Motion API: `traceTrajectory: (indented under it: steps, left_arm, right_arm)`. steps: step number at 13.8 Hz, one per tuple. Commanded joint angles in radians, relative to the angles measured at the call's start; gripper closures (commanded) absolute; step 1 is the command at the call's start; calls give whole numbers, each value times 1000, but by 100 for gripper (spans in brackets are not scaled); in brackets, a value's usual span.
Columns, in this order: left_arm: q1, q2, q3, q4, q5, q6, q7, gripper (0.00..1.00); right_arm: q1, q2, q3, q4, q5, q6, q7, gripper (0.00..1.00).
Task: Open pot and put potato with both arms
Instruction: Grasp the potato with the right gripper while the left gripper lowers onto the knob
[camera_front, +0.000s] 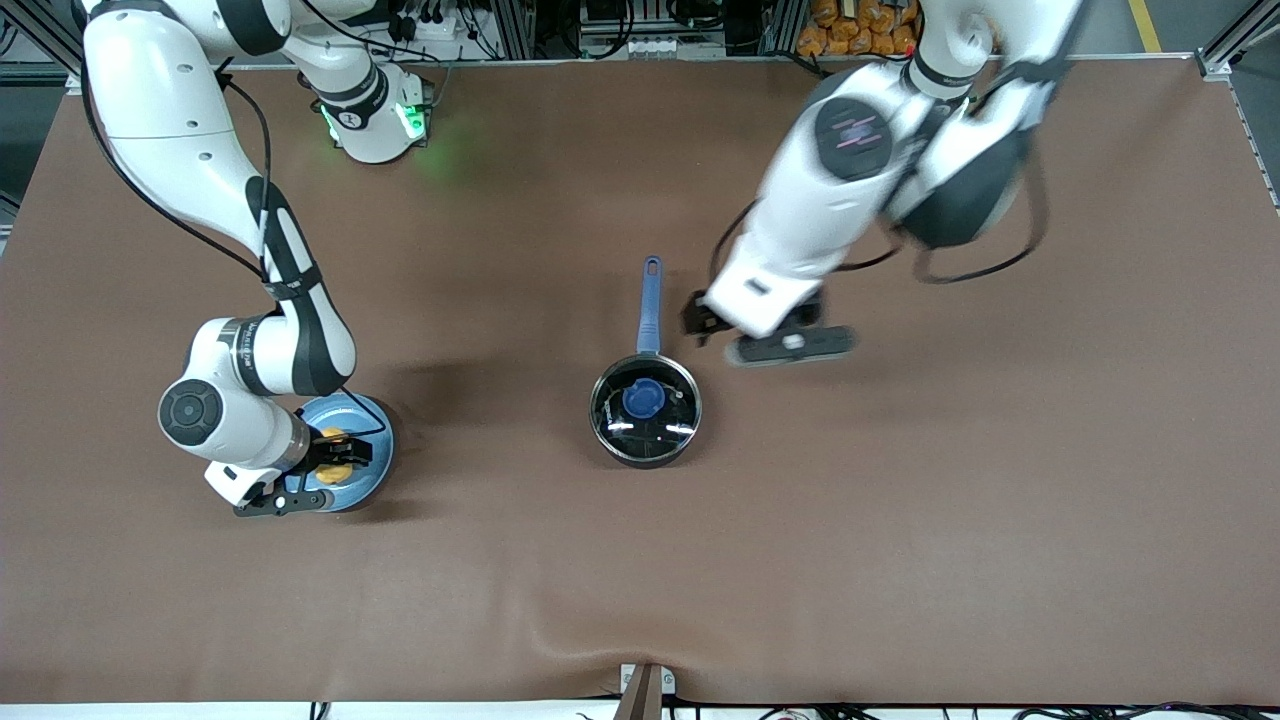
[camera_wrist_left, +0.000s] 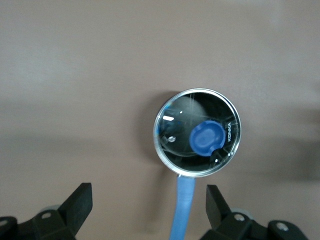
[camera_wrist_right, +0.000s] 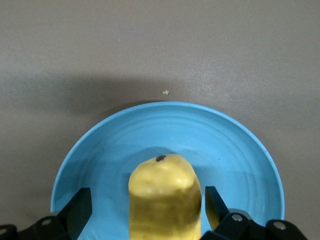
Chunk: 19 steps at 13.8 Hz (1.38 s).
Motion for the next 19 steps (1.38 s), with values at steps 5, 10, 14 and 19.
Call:
traceTrajectory:
  steps: [5,10,14,19]
  left_arm:
    - [-102,191,23,91,72,190,-90,0]
    - [-320,282,258,134,70,244,-150,0]
    - [-328,303,269,134,72,255,-153,0]
    - [-328,345,283,135,72,334,-154,0]
  right_arm:
    - [-2,8,2,-3,20,13,-33,12]
    - [-10,7,2,1,17,11,-82,77]
    - [1,-4,0,23,17,2,-77,92]
    - [8,-30,5,41,38,0,-51,94]
